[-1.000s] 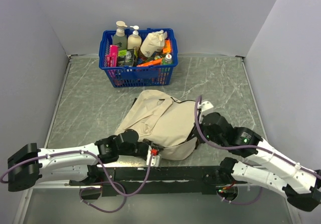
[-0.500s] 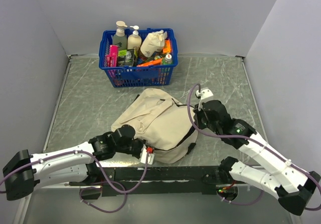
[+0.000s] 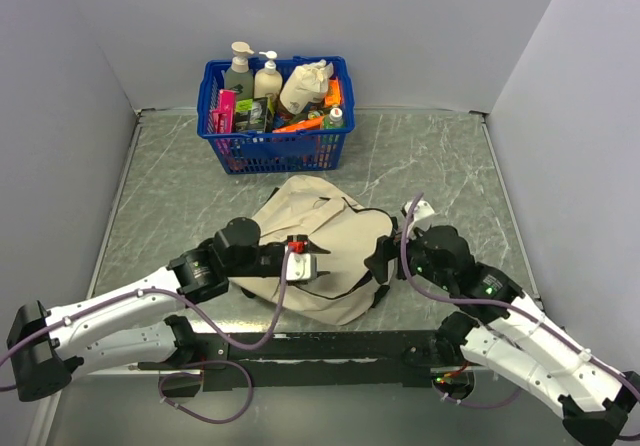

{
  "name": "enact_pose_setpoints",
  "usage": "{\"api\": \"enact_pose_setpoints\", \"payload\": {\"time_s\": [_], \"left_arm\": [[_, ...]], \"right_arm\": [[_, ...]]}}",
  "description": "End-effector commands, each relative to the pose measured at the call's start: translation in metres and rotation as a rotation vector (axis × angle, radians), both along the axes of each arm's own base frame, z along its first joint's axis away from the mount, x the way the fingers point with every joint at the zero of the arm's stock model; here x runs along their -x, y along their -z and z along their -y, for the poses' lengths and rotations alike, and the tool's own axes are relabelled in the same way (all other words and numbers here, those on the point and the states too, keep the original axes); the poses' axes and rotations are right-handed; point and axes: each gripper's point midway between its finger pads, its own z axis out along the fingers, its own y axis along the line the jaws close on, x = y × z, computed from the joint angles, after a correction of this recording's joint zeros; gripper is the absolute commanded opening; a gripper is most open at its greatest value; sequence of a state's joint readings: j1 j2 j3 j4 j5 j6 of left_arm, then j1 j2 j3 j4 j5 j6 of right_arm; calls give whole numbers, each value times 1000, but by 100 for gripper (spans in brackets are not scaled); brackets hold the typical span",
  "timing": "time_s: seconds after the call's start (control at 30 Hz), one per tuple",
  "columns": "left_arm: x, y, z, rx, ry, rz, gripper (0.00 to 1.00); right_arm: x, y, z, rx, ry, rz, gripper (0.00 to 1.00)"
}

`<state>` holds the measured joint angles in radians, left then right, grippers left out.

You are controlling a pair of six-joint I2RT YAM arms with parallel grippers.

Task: Pack the student bag
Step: Zip the student bag at the center of the board.

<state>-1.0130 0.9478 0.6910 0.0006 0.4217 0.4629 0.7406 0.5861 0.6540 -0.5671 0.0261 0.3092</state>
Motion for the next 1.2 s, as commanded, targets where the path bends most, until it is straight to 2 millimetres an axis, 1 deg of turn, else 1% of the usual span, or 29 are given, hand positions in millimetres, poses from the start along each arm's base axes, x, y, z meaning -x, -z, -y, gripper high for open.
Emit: {"api": "enact_pose_setpoints", "payload": {"time_s": [0.0, 0.03, 0.07, 0.1, 0.13, 0.17, 0.2, 0.23, 0.27, 0.3, 0.33, 0.37, 0.4, 0.47, 0.53, 0.57, 0.6, 0.7, 0.73, 0.77, 0.8, 0.83, 0.9, 0.93, 1.0, 1.03, 1.1, 1.13, 1.17], "left_arm": [[24, -13, 13, 61, 90, -163, 47], [31, -3, 15, 44, 116, -172, 45], [33, 3, 17, 34, 121, -165, 43], [34, 7, 18, 24, 131, -128, 41], [42, 16, 21, 11, 153, -113, 38], [44, 20, 23, 4, 163, -92, 36], [43, 24, 25, -5, 165, -53, 34], [49, 30, 27, -18, 183, -46, 31], [50, 30, 30, -14, 191, -27, 31], [53, 32, 32, -20, 203, -1, 30], [59, 32, 35, -20, 222, 10, 28], [61, 32, 37, -22, 226, 23, 28], [60, 32, 39, -25, 221, 45, 28], [64, 40, 41, -45, 226, 66, 28], [61, 48, 43, -59, 207, 116, 28], [59, 49, 45, -52, 193, 130, 28], [57, 46, 47, -38, 186, 153, 28], [49, 52, 48, -41, 141, 179, 28], [47, 51, 49, -36, 131, 187, 28], [46, 52, 49, -43, 126, 189, 27], [45, 52, 49, -49, 124, 190, 27], [46, 56, 48, -66, 123, 178, 27], [44, 59, 46, -78, 111, 174, 26], [43, 59, 46, -76, 106, 175, 25], [42, 60, 45, -83, 99, 179, 25], [42, 61, 45, -84, 101, 181, 25], [41, 61, 45, -83, 99, 182, 25], [41, 62, 45, -85, 100, 184, 25], [41, 62, 46, -81, 101, 190, 25]], "right_arm": [[-4, -23, 6, -178, 122, 52, 100], [-4, -25, 9, -192, 136, 63, 100], [-4, -26, 13, -206, 161, 69, 100], [-1, -31, 15, -218, 151, 87, 100], [2, -31, 13, -217, 128, 87, 98], [5, -30, 13, -210, 116, 74, 89], [10, -25, 7, -206, 79, 45, 84], [12, -22, 3, -205, 60, 21, 76], [12, -17, -1, -208, 54, 4, 73], [17, -13, -10, -224, 11, -34, 70], [24, -10, -19, -245, -39, -68, 70], [25, -6, -25, -261, -59, -82, 72], [27, -3, -27, -278, -57, -107, 74], [29, 4, -28, -285, -52, -129, 74], [30, 6, -26, -305, -40, -129, 75], [31, 10, -26, -309, -40, -130, 76], [31, 7, -27, -332, -42, -117, 76], [31, 12, -29, -343, -47, -116, 76], [29, 9, -31, -360, -53, -99, 77], [29, 13, -33, -363, -56, -103, 76], [27, 12, -34, -374, -58, -95, 76], [26, 11, -36, -386, -62, -84, 76], [25, 9, -40, -400, -75, -83, 74], [24, 8, -42, -409, -82, -78, 72], [25, 11, -45, -402, -93, -98, 68], [26, 11, -46, -401, -99, -103, 63], [27, 12, -48, -408, -111, -106, 61], [28, 12, -49, -411, -116, -106, 57], [28, 9, -49, -425, -120, -98, 55]]}}
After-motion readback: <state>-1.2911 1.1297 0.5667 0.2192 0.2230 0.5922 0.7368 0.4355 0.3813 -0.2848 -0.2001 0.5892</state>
